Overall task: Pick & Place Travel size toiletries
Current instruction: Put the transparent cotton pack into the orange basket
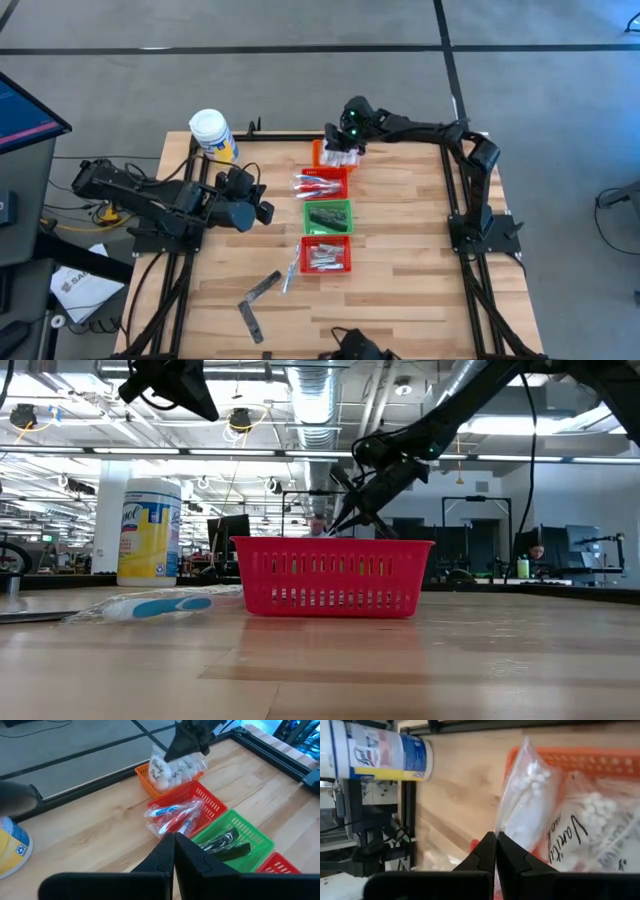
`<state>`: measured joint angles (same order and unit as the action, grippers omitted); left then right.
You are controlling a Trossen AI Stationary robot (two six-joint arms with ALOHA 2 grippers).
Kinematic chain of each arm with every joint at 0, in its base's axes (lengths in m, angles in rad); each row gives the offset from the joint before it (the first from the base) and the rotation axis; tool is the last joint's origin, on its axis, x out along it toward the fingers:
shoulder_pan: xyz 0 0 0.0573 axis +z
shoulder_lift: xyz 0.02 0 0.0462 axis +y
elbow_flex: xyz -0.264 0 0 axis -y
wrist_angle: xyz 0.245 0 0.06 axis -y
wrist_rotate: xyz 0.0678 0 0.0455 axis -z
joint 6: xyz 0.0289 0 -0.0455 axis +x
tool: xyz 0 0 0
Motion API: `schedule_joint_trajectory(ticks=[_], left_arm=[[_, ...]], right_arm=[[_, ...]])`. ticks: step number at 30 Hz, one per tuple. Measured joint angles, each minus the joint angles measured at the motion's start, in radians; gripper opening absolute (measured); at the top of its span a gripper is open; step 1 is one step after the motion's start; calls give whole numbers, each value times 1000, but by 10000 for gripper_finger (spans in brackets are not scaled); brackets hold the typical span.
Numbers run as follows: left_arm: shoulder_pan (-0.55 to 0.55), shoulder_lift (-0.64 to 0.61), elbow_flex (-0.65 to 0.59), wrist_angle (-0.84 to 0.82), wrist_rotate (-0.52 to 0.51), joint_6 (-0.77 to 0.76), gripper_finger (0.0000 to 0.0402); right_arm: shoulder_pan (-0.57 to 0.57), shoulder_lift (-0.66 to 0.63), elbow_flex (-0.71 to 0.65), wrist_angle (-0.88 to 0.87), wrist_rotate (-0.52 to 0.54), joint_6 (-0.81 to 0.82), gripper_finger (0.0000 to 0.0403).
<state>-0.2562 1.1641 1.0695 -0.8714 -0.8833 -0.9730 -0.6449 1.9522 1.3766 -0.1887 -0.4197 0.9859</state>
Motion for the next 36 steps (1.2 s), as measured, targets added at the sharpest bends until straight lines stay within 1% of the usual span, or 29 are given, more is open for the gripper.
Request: schedule_joint_trajectory(ticks=[3,7,12,22,36], left_arm=[[0,0,0,0,1,0,1],[0,0,0,1,1,6,1],[1,0,0,4,-3,8,1],[3,0,0,8,-7,8,1],[3,0,0,12,-7,22,1]], right_arm=[[-7,-1,32,-29,9,-22,0],[-12,-1,31,-70,11,-28,0],[-3,-1,30,-156,26,-83,0],[5,-1,29,-155,54,-95,0],[25,-1,29,-158,75,-65,0]])
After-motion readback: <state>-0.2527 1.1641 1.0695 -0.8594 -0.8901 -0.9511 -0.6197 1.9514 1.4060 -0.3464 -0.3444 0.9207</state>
